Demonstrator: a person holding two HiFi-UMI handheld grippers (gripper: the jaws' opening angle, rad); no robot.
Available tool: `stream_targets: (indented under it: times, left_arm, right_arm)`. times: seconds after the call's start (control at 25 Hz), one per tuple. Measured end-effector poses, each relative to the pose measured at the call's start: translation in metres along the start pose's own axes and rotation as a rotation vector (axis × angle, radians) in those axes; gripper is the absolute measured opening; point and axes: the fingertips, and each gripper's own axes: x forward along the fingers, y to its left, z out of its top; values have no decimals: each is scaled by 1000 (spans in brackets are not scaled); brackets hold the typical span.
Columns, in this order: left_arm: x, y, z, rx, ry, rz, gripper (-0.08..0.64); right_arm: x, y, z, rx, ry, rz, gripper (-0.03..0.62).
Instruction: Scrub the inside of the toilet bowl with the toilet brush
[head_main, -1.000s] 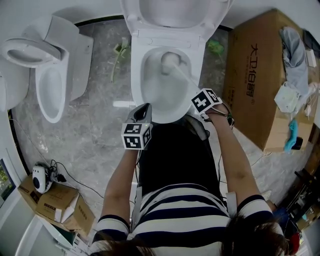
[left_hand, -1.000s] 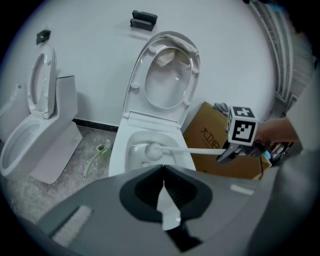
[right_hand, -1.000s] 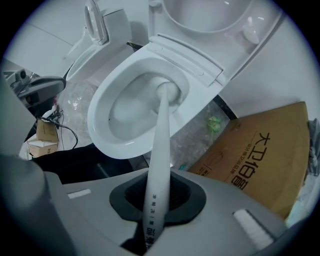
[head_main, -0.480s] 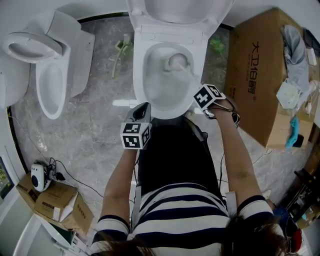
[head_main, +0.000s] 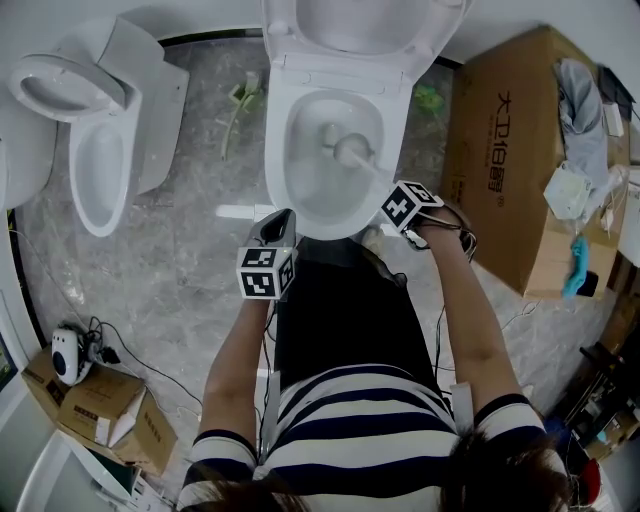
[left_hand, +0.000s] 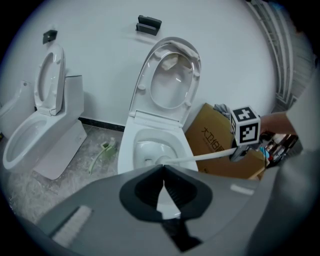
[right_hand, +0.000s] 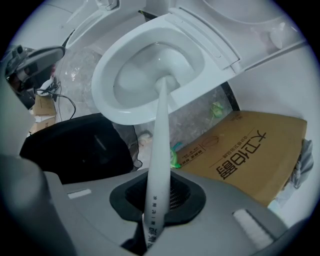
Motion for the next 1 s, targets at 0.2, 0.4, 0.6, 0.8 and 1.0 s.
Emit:
stream_targets:
  times: [0.2,0.4,0.6,0.8,1.0]
  left_arm:
    - [-1,-5,-5,-4,4,-7,0]
    - [0,-6,-10,-9,12,-10,0]
    - [0,-4,-10,-14,14,-7,0]
    - [0,2,-7,-19,12,-1,0]
    - [0,7,-6,-25,20,7,0]
  right_arm:
    - [3,11,-9,-39,30,22,29]
    - [5,26,-11,-67,43,72,29]
    - [7,47,-8,-68,15,152,31]
    - [2,68,2,-48,-24,251,31]
    - [-2,81,14,-28,-64,323,32]
